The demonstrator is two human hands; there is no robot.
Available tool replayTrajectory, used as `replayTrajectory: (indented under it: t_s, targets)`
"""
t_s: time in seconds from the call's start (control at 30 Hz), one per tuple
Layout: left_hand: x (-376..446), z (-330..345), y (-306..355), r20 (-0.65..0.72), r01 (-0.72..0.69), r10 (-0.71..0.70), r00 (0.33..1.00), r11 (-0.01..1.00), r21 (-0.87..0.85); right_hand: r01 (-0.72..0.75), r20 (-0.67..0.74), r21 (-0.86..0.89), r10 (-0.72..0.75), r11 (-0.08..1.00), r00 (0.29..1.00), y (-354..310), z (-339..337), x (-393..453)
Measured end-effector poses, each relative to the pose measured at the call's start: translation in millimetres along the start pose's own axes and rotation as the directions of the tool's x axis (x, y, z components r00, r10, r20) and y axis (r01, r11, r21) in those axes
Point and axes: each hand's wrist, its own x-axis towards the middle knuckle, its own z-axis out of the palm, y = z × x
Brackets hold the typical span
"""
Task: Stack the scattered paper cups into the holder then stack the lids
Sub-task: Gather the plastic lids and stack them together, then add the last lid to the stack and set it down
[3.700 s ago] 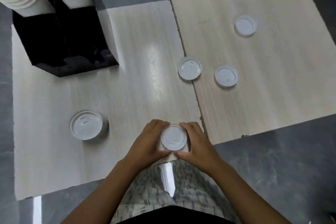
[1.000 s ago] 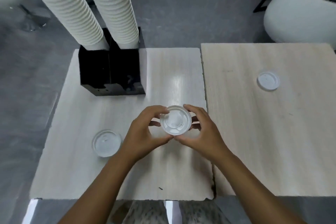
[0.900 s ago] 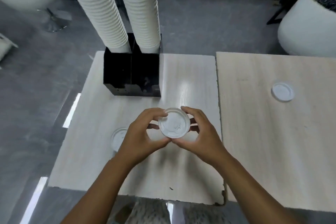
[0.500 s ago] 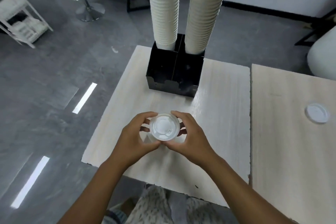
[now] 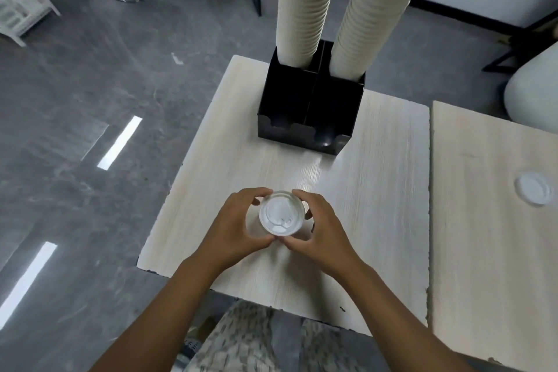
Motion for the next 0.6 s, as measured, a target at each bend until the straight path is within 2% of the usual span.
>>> replayTrajectory:
  t_s: [0.3, 0.6]
  targets:
    - [-6, -21, -7, 0.043, -0.035, 0.033, 0.999, 0.998, 0.055, -0.037, -0.007, 0.02, 0.037, 0.999, 0.999, -2, -3, -13]
    - [6, -22, 23, 0.091, -0.147, 0.137, 0.986, 0.982, 0.118, -0.052, -0.073, 0.084, 0.059, 0.995, 0.996, 11, -28, -36]
